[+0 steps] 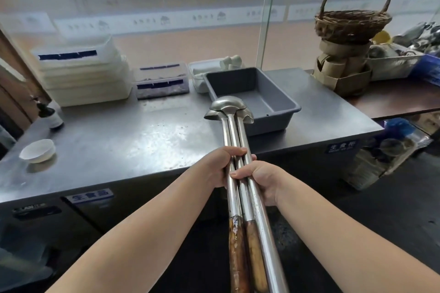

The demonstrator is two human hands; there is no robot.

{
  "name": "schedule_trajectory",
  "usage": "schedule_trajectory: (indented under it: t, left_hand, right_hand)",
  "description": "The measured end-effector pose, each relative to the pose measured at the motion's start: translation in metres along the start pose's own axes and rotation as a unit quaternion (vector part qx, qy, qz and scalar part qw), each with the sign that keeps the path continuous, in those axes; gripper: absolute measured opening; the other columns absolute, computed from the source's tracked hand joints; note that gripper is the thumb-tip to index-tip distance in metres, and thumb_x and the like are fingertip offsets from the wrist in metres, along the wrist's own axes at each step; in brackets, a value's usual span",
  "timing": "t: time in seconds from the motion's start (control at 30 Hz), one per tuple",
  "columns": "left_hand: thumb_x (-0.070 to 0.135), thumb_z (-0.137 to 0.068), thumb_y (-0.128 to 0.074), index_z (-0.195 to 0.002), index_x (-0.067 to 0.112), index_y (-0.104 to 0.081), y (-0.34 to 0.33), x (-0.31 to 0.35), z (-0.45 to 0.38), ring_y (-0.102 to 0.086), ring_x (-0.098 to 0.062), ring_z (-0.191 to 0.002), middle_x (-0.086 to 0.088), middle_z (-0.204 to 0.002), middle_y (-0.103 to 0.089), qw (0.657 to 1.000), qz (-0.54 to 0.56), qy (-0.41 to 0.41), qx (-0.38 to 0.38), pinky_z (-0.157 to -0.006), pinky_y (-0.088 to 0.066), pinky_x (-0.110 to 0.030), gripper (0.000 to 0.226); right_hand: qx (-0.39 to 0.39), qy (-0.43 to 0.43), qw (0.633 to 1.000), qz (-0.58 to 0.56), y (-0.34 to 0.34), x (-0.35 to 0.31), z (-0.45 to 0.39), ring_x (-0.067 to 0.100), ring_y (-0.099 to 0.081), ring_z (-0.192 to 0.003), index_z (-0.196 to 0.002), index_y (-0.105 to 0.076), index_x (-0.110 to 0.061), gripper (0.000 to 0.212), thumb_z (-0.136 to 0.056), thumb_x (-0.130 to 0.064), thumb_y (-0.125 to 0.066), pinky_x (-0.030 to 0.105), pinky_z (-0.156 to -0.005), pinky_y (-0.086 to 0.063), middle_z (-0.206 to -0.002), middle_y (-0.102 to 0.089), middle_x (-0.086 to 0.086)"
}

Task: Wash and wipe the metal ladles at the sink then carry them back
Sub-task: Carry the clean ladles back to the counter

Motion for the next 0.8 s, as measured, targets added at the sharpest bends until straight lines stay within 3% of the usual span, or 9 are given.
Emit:
schedule_trajectory:
  t: [0.17,0.27,0.37,0.53,0.67,0.8]
  left_hand:
    - [0.025,-0.087,-0.057,-0.095,0.008,-0.073,0.020,0.054,-0.044,-0.063,-0.027,-0.096,-0.008,-0.094,-0.071,1.000,-0.020,0.001,-0.002,-0.103,-0.046,-0.046,0.025]
    - [0.026,-0.086,-0.059,-0.090,0.008,-0.076,0.022,0.078,-0.080,-0.063,-0.027,-0.098,-0.008,-0.096,-0.071,1.000,-0.010,0.007,-0.009,-0.105,-0.044,-0.048,0.025]
    - [0.024,-0.089,-0.057,-0.096,0.005,-0.072,0.022,0.088,-0.101,-0.066,-0.024,-0.089,-0.007,-0.092,-0.070,1.000,0.016,0.016,-0.016,-0.093,-0.053,-0.040,0.025]
    - [0.026,-0.088,-0.058,-0.105,0.006,-0.069,0.019,0.126,-0.174,-0.067,-0.022,-0.083,-0.006,-0.091,-0.070,0.999,0.036,0.023,0.004,-0.080,-0.055,-0.036,0.028]
    - [0.025,-0.088,-0.058,-0.099,0.006,-0.069,0.009,0.154,-0.236,-0.066,-0.024,-0.090,-0.006,-0.095,-0.070,0.996,0.078,0.032,0.030,-0.097,-0.051,-0.040,0.024]
    - [0.026,-0.089,-0.058,-0.095,0.006,-0.070,-0.002,0.177,-0.284,-0.065,-0.025,-0.090,-0.007,-0.089,-0.070,0.990,0.124,0.046,0.052,-0.094,-0.051,-0.040,0.023]
  right_hand:
    - [0.007,0.001,1.000,-0.008,0.007,-0.051,-0.049,0.034,-0.071,-0.083,-0.110,-0.067,0.004,0.040,-0.072,-0.008,-0.072,0.047,-0.084,-0.057,-0.095,-0.072,0.021]
    - [0.008,-0.002,1.000,-0.009,0.023,-0.076,-0.077,0.032,-0.071,-0.078,-0.109,-0.067,0.004,0.034,-0.077,-0.007,-0.070,0.043,-0.077,-0.057,-0.091,-0.072,0.020]
    - [0.002,-0.011,1.000,-0.018,0.034,-0.089,-0.092,0.028,-0.069,-0.067,-0.098,-0.068,0.005,0.018,-0.083,-0.006,-0.065,0.039,-0.070,-0.056,-0.079,-0.071,0.018]
    - [-0.007,-0.023,1.000,-0.012,0.079,-0.132,-0.151,0.029,-0.068,-0.064,-0.099,-0.067,0.004,0.018,-0.082,-0.003,-0.065,0.039,-0.069,-0.056,-0.076,-0.070,0.019]
    - [-0.016,-0.042,0.999,-0.001,0.124,-0.168,-0.200,0.031,-0.070,-0.071,-0.107,-0.066,0.005,0.027,-0.081,-0.001,-0.066,0.041,-0.072,-0.058,-0.085,-0.071,0.021]
    - [-0.017,-0.060,0.998,0.009,0.161,-0.200,-0.241,0.032,-0.071,-0.066,-0.108,-0.065,0.003,0.027,-0.081,0.001,-0.065,0.041,-0.069,-0.057,-0.080,-0.072,0.021]
Point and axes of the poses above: each hand's wrist, its own z-axis away from the middle knuckle, its own y-axis out of the back of the hand, x = y × z, the point moved 6 cm from there along -z, towards the middle knuckle
